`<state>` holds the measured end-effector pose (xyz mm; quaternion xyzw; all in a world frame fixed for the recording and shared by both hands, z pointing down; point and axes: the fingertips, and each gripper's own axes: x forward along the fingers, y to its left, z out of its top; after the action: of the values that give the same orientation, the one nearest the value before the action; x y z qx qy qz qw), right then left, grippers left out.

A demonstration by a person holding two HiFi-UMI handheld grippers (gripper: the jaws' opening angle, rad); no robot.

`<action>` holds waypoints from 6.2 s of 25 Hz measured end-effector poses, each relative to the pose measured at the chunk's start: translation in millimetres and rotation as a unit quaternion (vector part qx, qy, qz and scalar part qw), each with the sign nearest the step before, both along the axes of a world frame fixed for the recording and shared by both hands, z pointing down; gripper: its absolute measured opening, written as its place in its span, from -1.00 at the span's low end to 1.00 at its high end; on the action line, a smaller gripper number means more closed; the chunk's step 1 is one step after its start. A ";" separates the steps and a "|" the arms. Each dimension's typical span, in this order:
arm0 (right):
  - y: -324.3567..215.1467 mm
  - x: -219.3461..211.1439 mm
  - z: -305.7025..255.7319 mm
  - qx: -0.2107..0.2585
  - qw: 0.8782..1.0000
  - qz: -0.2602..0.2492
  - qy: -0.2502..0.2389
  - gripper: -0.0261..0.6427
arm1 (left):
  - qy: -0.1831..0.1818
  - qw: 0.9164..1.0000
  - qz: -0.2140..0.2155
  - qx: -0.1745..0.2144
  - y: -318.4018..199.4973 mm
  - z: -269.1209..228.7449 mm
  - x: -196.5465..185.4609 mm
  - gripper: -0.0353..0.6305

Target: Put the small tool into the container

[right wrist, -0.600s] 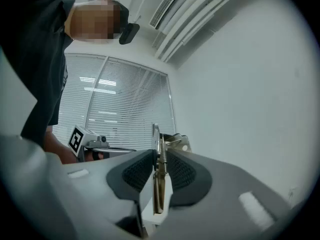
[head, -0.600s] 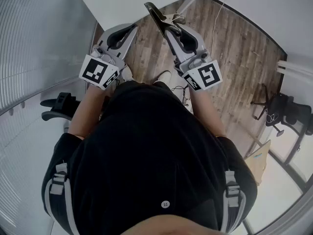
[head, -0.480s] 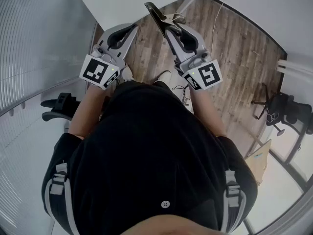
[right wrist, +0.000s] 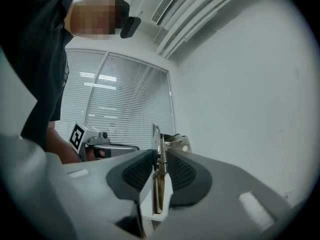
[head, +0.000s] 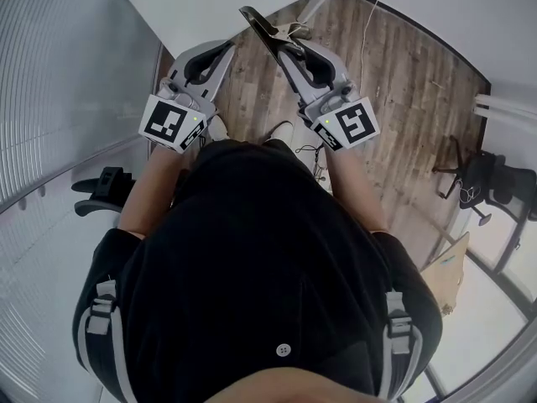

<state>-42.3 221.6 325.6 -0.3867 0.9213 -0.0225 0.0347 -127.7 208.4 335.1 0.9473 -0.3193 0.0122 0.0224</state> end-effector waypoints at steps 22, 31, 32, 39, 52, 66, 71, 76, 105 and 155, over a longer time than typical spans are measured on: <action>4.9 67.8 5.4 0.007 1.000 -0.010 0.001 -0.63 | -0.006 1.000 -0.009 0.006 8.1 0.3 74.1 -0.87; 6.9 115.5 10.0 0.012 1.000 -0.027 -0.006 -0.63 | -0.011 0.999 -0.032 0.009 15.3 3.7 121.7 -0.87; 7.0 119.7 9.7 0.013 0.999 -0.029 -0.006 -0.63 | -0.012 0.999 -0.034 0.010 15.7 3.7 125.9 -0.87; 6.6 139.6 12.6 0.008 0.999 -0.039 -0.008 -0.63 | -0.012 0.999 -0.041 0.005 19.7 6.6 148.4 -0.87; -30.0 139.1 18.9 0.006 0.999 -0.041 0.003 -0.63 | -0.007 0.999 -0.031 -0.004 -18.4 19.2 151.5 -0.87; -129.1 116.2 28.3 -0.005 0.999 -0.045 0.030 -0.63 | 0.012 0.999 -0.043 -0.008 -120.6 31.2 126.4 -0.87; -163.2 99.4 31.8 -0.013 0.998 -0.053 0.040 -0.63 | 0.017 0.998 -0.052 -0.007 -154.3 31.2 108.6 -0.87; -192.4 81.3 34.3 -0.016 0.997 -0.058 0.052 -0.63 | 0.027 0.998 -0.062 -0.014 -182.9 37.4 89.6 -0.87; -315.5 47.3 65.1 -0.039 0.992 -0.103 0.063 -0.63 | 0.017 0.994 -0.103 -0.032 -287.2 61.1 51.5 -0.87; -424.9 34.7 327.2 -0.234 0.810 -0.433 0.318 -0.63 | 0.003 0.909 -0.409 -0.086 -379.3 154.1 58.3 -0.87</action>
<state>-7.6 -203.3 652.8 0.0699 0.9196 -0.1262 -0.3655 -69.4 -170.9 489.2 0.7284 -0.6761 0.0263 0.1080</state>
